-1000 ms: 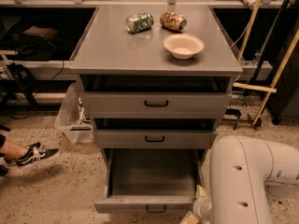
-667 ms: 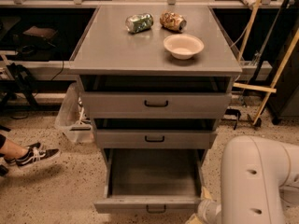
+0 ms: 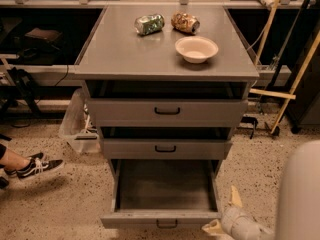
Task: Open bottom drawer
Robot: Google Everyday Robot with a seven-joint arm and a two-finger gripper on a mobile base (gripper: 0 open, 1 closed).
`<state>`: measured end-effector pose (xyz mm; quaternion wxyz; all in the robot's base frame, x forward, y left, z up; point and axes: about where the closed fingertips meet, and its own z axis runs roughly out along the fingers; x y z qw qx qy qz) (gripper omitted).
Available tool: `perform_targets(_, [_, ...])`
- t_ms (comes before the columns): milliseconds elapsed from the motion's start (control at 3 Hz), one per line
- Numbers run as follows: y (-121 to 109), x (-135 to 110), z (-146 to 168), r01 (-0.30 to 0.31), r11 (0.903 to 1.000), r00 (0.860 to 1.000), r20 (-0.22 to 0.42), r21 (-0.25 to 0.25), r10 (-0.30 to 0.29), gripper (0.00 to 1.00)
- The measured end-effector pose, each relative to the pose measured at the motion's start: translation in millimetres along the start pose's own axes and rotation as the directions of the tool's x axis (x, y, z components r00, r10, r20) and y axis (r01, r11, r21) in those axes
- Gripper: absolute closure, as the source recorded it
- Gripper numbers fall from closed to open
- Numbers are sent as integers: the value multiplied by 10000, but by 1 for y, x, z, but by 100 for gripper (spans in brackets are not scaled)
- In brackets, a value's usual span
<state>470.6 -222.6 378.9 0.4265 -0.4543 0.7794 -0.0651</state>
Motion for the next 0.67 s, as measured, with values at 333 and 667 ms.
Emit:
perform_targets(333, [-25, -10, -37, 262, 9941, 9997, -41, 1057, -259, 0])
perform_targets(667, [-25, -10, -37, 265, 9941, 9996, -44, 1055, -262, 0])
